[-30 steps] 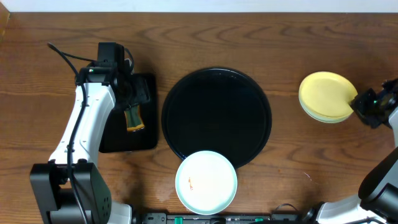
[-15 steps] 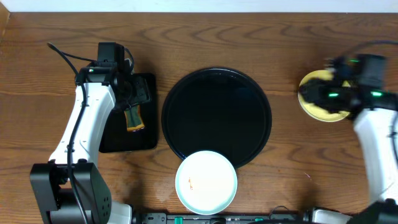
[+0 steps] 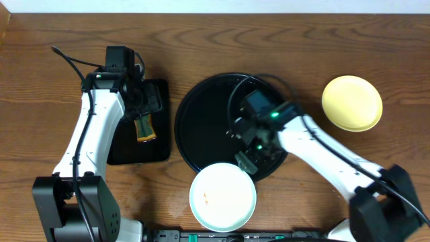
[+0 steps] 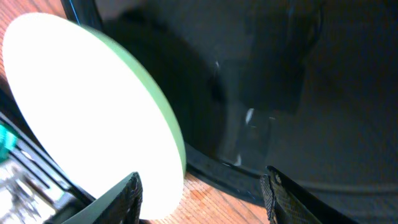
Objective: Clean dirty plates on tray and stack at the side
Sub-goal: 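Grip the pale green plate rim with the right gripper and drag it center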
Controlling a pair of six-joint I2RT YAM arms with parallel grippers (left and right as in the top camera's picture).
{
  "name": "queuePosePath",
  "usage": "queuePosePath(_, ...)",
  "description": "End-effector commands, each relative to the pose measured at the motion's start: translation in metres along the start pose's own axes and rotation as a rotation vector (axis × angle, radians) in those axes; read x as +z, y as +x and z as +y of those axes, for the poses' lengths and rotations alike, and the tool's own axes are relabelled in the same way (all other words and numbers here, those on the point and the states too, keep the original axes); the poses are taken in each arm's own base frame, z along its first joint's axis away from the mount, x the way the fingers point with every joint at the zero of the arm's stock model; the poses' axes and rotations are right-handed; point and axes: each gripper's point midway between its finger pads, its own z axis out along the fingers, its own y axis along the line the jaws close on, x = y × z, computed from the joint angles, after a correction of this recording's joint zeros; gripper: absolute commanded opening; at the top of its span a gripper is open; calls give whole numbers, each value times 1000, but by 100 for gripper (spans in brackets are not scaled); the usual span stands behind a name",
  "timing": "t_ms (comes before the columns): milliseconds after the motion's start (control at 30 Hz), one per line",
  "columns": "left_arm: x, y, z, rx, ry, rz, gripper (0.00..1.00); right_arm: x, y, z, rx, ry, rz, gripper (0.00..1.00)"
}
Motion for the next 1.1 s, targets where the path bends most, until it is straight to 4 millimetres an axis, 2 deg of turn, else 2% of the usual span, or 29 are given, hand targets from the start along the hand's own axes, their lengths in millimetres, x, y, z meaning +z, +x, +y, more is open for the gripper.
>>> queuePosePath(0,5,5,4,-5,-10,20,65,22,7,0,-71,32,78,60)
queuePosePath(67,5,5,4,-5,-10,20,65,32,9,0,-74,31,107,60)
queuePosePath(133,5,5,4,-5,-10,20,65,39,10,-4,-69,42,129,52)
queuePosePath(167,5,5,4,-5,-10,20,64,42,11,-5,-67,41,135,42)
queuePosePath(233,5,5,4,-5,-10,20,64,47,8,-7,-54,42,134,14)
queuePosePath(300,5,5,4,-5,-10,20,65,47,5,-10,-58,55,121,1)
queuePosePath(367,5,5,4,-6,-10,20,65,43,-1,-20,-61,110,104,1)
queuePosePath(533,5,5,4,-6,-10,20,65,23,-17,-59,-36,293,57,1)
queuePosePath(567,5,5,4,-6,-10,20,65,19,-21,-70,-26,342,41,1)
queuePosePath(600,5,5,4,-6,-10,20,64,10,-33,-92,-14,448,-5,1)
queuePosePath(667,5,5,4,-6,-10,20,64,-2,-53,-115,3,557,-95,1)
queuePosePath(800,5,5,4,-6,-10,20,65,-16,-90,-132,-40,587,-247,1)
queuePosePath(933,5,5,4,-5,-10,20,65,-30,-106,-150,-12,610,-341,2)
queuePosePath(967,5,5,4,-6,-10,20,65,-33,-109,-155,-1,617,-360,5)
queuePosePath(1000,5,5,4,-5,-10,20,65,-36,-110,-159,8,622,-370,18)
queuePosePath(1067,5,5,4,-5,-10,20,65,-41,-109,-163,53,619,-386,33)
